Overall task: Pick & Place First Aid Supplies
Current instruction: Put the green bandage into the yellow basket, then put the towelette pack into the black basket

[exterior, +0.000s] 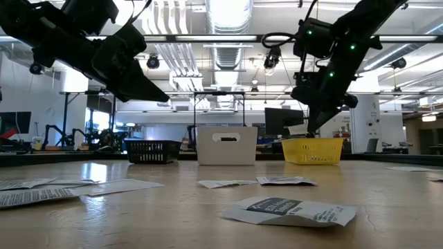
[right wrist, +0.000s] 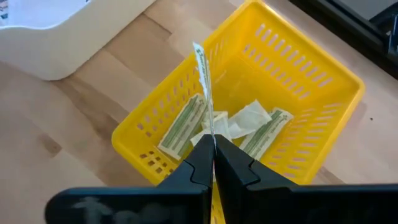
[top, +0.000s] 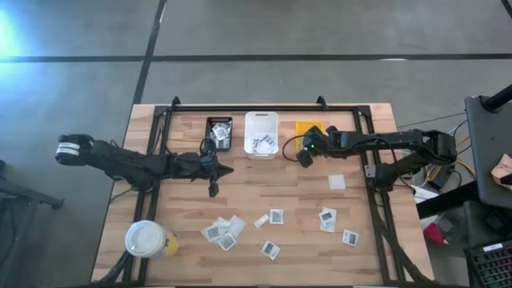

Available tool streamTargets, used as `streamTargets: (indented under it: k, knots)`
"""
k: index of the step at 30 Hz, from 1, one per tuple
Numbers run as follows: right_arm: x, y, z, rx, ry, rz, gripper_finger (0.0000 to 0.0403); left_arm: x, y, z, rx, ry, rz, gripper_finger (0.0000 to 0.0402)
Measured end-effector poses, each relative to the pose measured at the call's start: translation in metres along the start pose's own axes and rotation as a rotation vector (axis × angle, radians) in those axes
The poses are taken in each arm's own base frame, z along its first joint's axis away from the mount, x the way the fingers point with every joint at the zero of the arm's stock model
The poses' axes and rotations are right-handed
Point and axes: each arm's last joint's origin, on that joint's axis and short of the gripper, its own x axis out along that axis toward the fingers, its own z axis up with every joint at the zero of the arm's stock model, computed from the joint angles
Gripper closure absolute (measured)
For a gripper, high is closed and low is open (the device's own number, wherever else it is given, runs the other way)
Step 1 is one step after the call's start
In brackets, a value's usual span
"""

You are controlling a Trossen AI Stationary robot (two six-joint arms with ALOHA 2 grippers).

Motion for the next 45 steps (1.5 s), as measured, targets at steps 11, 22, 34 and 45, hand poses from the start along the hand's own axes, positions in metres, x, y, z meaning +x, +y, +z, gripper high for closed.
streamTargets:
  k: [11,22,34,45]
  knots:
    - [0.001,-0.003,0.002,0.011,0.004,-0.001,0.0378,0.0,0.0,0.0,0.008,0.0,0.0,0.0401]
    - [-0.002,-0.004,0.008,0.027,-0.008,0.013,0.03,0.0,-0.001,0.0,0.002,0.002,-0.027,0.0401]
    - [-0.056,0.03,0.017,-0.044,-0.064,0.354,0.0321,0.0,-0.002,0.0,0.001,0.007,-0.07,0.0401]
    - [-0.097,0.079,-0.019,-0.203,-0.137,0.526,0.0355,0.0,-0.009,0.011,-0.095,0.001,-0.136,0.031]
